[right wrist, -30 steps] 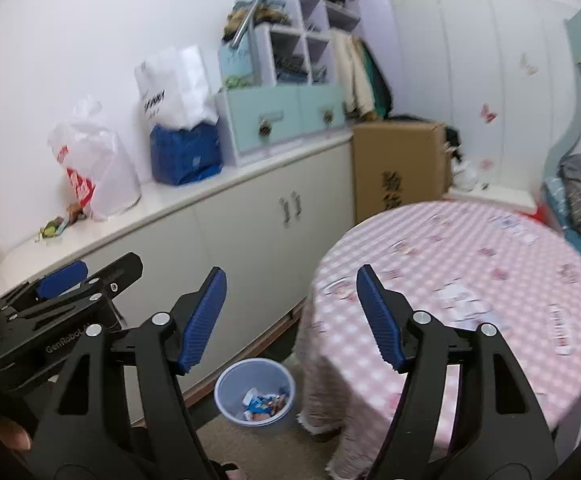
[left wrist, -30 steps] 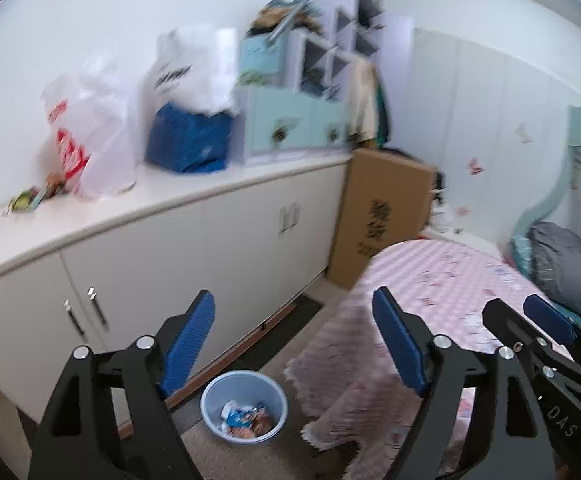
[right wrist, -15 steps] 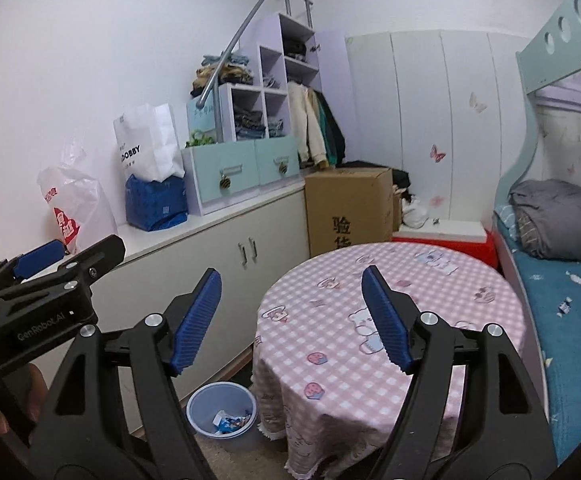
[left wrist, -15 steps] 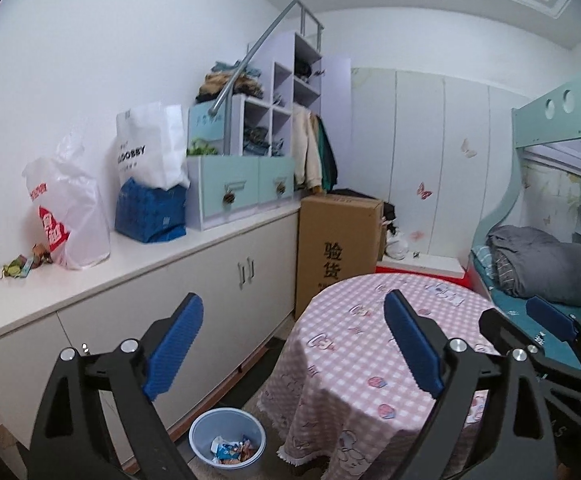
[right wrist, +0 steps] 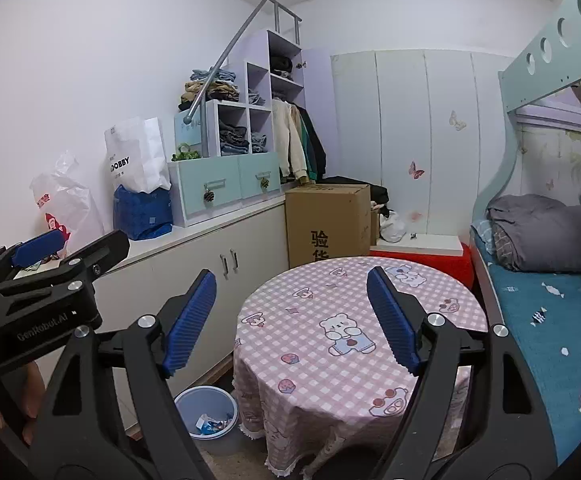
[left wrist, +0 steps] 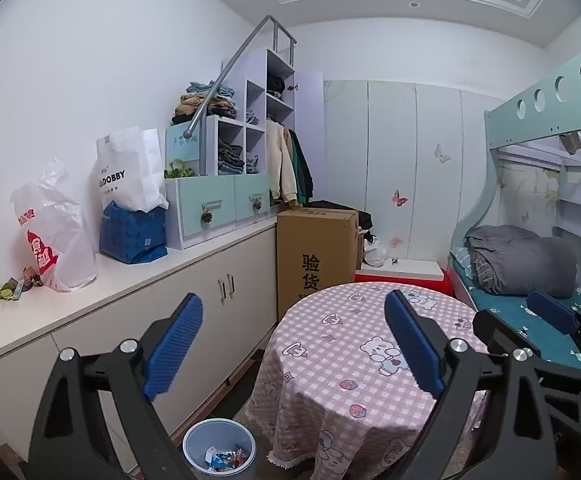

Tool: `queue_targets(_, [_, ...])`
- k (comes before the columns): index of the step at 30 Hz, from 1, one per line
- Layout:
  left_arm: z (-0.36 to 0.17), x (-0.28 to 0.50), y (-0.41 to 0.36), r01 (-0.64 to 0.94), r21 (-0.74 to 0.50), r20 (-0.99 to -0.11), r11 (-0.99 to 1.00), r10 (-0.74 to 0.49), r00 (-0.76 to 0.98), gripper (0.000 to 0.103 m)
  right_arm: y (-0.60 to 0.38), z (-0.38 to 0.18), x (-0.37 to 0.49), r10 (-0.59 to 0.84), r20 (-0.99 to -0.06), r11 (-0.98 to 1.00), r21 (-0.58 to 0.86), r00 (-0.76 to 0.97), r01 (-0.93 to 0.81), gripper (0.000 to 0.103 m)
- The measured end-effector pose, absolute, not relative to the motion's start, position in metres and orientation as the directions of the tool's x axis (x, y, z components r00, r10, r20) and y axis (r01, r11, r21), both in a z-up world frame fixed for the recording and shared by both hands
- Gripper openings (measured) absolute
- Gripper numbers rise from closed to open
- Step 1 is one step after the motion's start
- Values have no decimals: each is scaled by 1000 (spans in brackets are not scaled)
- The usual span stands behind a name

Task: Collect trash

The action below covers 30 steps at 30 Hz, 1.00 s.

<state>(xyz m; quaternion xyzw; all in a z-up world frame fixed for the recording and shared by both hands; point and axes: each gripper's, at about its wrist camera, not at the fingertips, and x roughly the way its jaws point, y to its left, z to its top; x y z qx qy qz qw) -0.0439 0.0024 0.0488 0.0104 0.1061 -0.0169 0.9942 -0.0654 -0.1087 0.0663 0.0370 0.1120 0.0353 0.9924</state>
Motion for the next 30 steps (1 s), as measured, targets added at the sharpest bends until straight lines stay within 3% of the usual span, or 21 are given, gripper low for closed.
queue_targets(30, [52, -52, -10, 48, 38, -203, 998, -40, 978, 91, -119, 73, -85, 59, -196, 995, 91, 979, -42, 79])
